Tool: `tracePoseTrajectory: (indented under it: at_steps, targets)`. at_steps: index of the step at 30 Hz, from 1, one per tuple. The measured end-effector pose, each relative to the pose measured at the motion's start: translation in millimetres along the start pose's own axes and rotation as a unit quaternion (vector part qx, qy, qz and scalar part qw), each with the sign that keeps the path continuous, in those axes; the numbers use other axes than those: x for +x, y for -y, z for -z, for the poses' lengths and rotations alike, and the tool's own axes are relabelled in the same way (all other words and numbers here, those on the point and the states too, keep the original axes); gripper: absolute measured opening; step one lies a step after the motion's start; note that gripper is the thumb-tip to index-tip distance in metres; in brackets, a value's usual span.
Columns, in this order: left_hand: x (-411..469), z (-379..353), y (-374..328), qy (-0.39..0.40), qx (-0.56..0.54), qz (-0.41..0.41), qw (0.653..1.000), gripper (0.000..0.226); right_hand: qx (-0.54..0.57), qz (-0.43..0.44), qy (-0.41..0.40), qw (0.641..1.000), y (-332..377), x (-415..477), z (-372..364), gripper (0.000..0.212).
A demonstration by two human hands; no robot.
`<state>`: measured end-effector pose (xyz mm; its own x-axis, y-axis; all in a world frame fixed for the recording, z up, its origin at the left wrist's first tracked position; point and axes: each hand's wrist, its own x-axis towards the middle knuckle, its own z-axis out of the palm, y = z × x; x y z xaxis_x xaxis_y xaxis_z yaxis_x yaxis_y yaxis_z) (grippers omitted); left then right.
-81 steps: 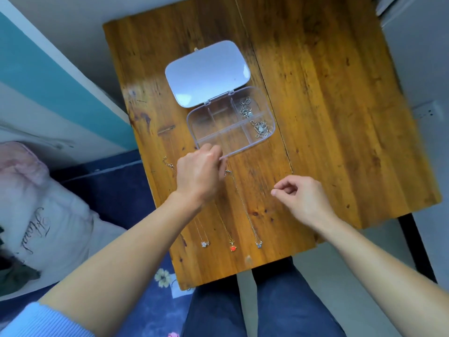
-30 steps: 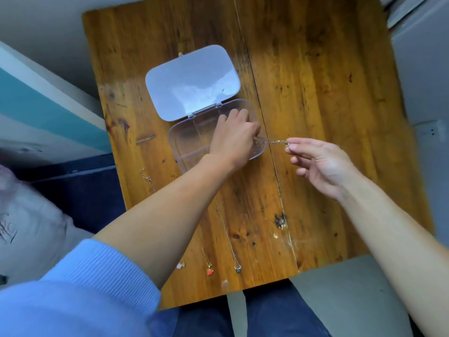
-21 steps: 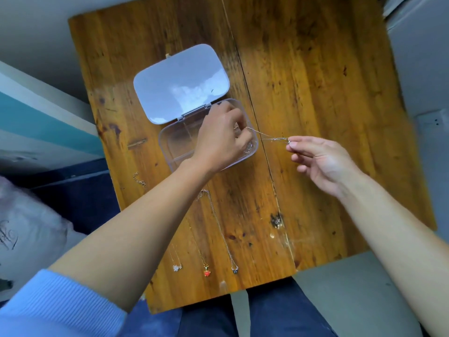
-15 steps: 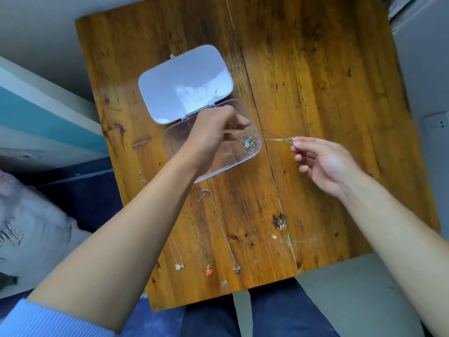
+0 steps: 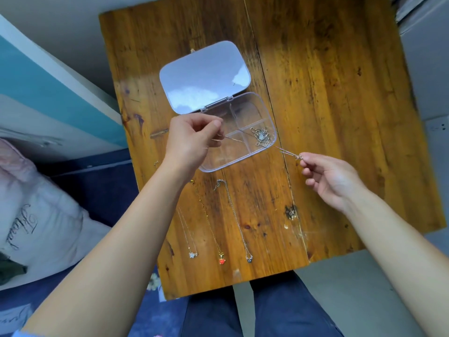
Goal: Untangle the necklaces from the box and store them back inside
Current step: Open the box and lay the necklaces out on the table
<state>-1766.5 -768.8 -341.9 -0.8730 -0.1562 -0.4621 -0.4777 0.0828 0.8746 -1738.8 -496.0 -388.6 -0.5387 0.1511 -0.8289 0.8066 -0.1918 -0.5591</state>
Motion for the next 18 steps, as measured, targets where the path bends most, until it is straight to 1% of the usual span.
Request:
tracePoseTrajectory:
  at_steps: [3,6,10,12,14,16,18]
  targets:
    - [-11,6,3,-0.011,0.082,-0.042,0.996,0.009,-0.094,0.017,-0.009,0.995,-24,-16,9,0.011]
    - [-24,3,6,0.031,0.111,-0.036,0.993,0.009,-0.222,0.045,-0.019,0.974,-59,-37,13,0.004]
    - [-31,-18,20,0.073,0.132,0.011,0.988,0.013,-0.312,0.068,-0.034,0.947,-104,-57,13,0.017]
    - [-30,-29,30,0.082,0.205,-0.012,0.975,0.013,-0.358,0.072,-0.051,0.930,-122,-64,12,0.018]
    - [-27,-37,40,0.092,0.311,-0.072,0.943,0.014,-0.412,0.080,-0.076,0.905,-134,-69,11,0.019]
    - [-25,-42,46,0.110,0.410,-0.134,0.896,0.015,-0.452,0.094,-0.092,0.882,-140,-74,8,0.020]
    - [-23,-45,50,0.127,0.492,-0.185,0.841,0.013,-0.478,0.098,-0.102,0.867,-141,-78,5,0.020]
